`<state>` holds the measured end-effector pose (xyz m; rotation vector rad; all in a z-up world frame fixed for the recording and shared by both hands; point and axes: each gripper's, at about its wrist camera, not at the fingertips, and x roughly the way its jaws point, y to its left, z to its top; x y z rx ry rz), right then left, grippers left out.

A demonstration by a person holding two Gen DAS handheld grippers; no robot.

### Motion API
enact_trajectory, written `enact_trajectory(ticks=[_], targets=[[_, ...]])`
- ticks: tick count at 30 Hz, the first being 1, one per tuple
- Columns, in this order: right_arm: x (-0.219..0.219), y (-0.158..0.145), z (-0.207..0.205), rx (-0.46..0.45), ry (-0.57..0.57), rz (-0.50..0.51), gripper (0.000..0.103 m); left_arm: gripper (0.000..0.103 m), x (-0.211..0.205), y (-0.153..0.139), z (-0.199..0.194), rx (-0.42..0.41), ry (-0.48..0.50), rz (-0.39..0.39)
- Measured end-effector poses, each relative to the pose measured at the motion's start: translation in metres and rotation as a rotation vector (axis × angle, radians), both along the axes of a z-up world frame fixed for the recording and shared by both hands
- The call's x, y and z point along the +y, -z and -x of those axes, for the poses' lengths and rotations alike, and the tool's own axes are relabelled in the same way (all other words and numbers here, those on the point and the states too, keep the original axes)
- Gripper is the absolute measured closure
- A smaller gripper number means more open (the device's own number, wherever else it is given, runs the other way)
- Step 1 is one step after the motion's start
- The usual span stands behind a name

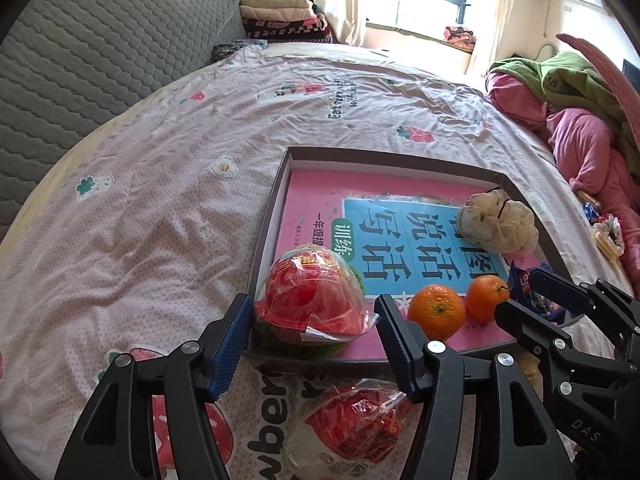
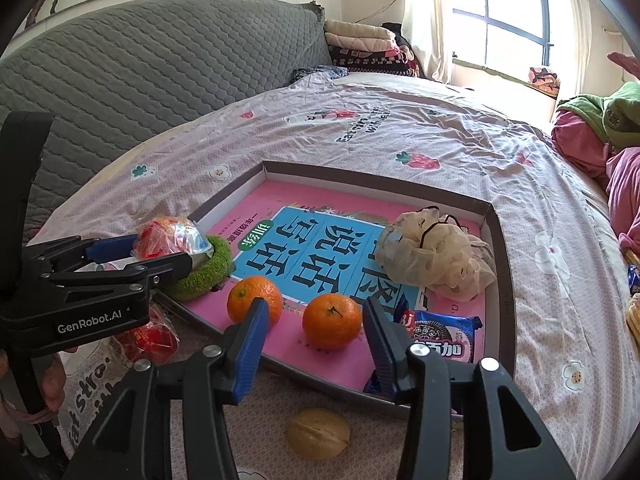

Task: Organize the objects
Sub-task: 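Open left tool to release egg while right tool opens to release orange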

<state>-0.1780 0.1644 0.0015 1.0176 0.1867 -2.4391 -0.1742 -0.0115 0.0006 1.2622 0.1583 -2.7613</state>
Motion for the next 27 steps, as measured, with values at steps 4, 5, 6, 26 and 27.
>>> enact_trajectory(ticks=[4,5,6,26,27], targets=[[0.002,-0.003,-0.002,0.005,0.001,0.007,0.052,0.038,0.002,-0.004,-0.003,0.006,0.005,0.002],[0.003,-0.003,-0.003,0.007,0.002,0.008,0.052,0.038,0.002,-0.005,-0.004,0.007,0.005,0.003],[0.004,-0.004,-0.003,0.008,0.003,0.011,0.052,0.038,0.002,-0.006,-0.005,0.009,0.006,0.002],[0.019,-0.025,-0.036,0.061,0.002,0.066,0.048,0.037,0.008,-0.026,-0.040,0.046,0.023,0.020],[0.019,-0.026,-0.039,0.064,0.000,0.071,0.048,0.037,0.008,-0.027,-0.043,0.047,0.025,0.021]])
